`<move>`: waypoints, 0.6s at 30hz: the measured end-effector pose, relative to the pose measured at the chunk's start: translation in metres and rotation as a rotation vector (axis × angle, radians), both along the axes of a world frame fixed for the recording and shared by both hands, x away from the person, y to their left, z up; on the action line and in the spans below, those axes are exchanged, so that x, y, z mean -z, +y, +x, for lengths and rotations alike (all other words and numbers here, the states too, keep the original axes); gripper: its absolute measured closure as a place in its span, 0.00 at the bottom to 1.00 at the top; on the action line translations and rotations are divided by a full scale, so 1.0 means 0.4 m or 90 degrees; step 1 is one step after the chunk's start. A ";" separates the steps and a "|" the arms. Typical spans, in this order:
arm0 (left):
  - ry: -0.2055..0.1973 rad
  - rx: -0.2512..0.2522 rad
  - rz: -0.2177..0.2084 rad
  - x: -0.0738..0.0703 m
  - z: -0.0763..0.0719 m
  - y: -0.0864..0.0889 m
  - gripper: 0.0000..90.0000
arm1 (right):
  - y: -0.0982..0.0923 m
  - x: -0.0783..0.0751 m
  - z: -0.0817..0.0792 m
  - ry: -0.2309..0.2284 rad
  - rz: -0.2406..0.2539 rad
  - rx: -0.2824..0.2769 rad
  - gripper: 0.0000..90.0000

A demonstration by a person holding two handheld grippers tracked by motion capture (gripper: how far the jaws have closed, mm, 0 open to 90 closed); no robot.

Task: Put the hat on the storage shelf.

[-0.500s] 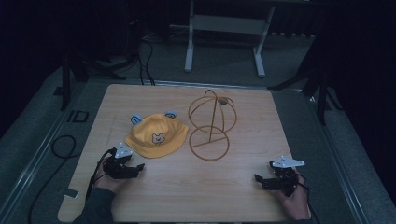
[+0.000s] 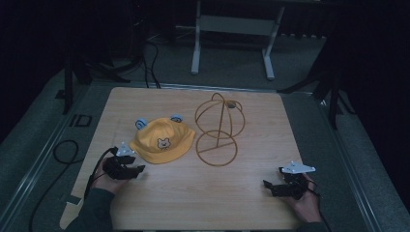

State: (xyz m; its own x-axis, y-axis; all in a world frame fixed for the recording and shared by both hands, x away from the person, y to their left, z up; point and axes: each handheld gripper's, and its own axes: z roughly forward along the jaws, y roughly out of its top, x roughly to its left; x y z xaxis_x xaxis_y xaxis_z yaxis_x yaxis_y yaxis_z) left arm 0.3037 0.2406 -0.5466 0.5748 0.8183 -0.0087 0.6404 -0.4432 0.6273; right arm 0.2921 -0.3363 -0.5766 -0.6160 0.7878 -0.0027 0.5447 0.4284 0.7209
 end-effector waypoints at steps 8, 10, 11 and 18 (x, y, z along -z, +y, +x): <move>0.002 0.045 -0.003 -0.037 -0.001 0.014 0.55 | 0.000 0.000 0.000 -0.001 0.000 0.001 0.12; 0.000 0.050 0.004 -0.048 0.002 0.019 0.56 | 0.000 0.000 0.000 0.000 0.000 0.001 0.12; 0.000 0.053 0.004 -0.054 0.003 0.022 0.56 | 0.000 0.000 0.000 0.000 0.000 0.001 0.12; -0.005 0.085 0.031 -0.096 0.010 0.033 0.57 | 0.000 0.000 0.000 -0.001 0.000 0.001 0.12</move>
